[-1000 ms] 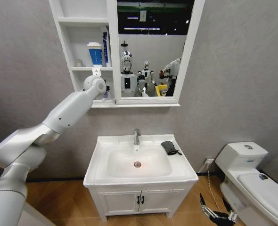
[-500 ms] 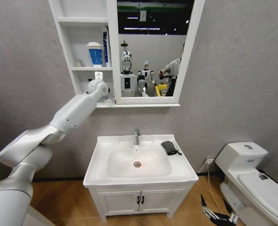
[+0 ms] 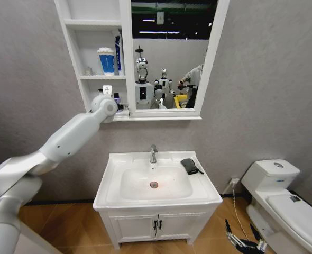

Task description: Move facial cleanser and shampoo from washbasin to cabinet, then wipe washbasin with towel.

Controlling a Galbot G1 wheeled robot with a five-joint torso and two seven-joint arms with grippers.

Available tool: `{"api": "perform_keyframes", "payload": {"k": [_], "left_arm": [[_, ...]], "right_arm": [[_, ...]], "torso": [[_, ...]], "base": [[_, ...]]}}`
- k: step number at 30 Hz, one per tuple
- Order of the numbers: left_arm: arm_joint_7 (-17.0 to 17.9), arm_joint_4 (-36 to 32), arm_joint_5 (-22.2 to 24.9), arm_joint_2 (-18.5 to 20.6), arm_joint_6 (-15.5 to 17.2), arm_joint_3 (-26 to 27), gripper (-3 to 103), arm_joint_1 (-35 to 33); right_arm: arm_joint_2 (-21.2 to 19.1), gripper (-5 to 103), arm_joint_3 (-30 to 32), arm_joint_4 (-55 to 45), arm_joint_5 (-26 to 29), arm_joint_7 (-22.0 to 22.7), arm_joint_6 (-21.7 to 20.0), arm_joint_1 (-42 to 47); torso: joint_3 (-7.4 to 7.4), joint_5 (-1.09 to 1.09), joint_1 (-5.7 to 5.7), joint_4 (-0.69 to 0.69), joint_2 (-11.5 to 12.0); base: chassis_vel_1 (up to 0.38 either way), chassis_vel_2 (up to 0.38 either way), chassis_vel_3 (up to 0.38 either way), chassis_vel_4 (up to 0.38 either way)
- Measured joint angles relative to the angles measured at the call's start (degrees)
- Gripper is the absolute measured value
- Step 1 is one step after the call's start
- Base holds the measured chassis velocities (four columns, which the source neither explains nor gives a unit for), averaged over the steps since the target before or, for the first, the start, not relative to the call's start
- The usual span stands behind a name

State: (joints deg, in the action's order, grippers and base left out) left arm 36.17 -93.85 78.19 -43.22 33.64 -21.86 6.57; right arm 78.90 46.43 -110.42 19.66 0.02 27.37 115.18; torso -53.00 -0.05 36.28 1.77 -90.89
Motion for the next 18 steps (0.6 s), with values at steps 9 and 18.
{"api": "perform_keyframes", "payload": {"k": [9, 18], "left_arm": [[-18.5, -19.8, -19.1, 27.2, -10.5, 18.5, 100, -31.6], [-12.0, -39.6, -20.0, 19.1, -7.6, 58.1, 100, -71.5]], "right_arm": [[0.7, 100, 2.3, -1.4, 5.7, -2.6, 3.8, 1.0], [0.0, 100, 10.5, -6.9, 9.9, -0.6, -4.8, -2.4]], "torso": [[0.01, 0.0, -0.03, -0.08, 0.0], [0.0, -0.03, 0.0, 0.0, 0.0]], "base": [[0.0, 0.0, 0.0, 0.0], [-0.002, -0.008, -0.012, -0.009]]}}
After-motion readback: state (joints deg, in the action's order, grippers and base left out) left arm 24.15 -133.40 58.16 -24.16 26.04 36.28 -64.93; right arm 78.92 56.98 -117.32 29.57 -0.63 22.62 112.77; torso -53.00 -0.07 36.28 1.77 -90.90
